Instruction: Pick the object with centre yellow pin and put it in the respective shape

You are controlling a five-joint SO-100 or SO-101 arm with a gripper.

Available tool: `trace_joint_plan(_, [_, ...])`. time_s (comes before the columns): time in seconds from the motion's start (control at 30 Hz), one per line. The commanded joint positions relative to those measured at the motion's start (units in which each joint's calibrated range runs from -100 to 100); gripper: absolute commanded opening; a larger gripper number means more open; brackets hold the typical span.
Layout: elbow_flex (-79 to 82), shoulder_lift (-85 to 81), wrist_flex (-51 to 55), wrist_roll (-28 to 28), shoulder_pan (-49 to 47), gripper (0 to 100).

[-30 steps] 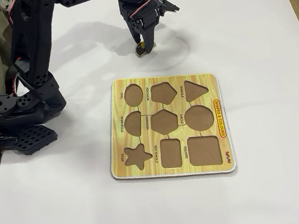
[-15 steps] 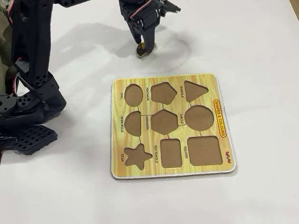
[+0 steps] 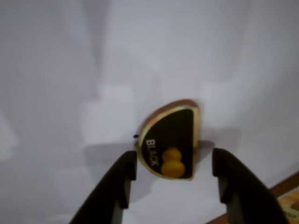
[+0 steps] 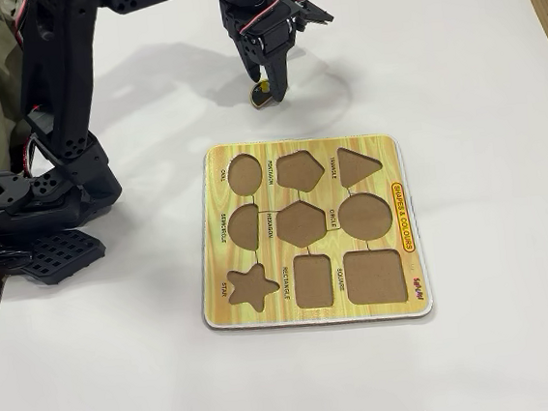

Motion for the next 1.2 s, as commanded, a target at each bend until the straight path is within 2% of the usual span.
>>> trace_joint_plan(0.0, [-0.9,-3.96,-0.64,-0.22,0.72,19])
trace_joint_plan(0.13, [-0.72,-4.3,0.05,-3.2,0.72,18])
trace_joint_plan(0.3, [2.88,-6.89,-0.64,-4.19,0.72,19])
trace_joint_plan(0.8, [5.04,-7.98,-0.81,-3.77,1.2,18])
trace_joint_plan(0.97, [5.85,-7.98,-5.39,-3.67,1.11,18])
trace_joint_plan(1.17, [5.85,-7.98,-4.88,-3.67,1.01,18])
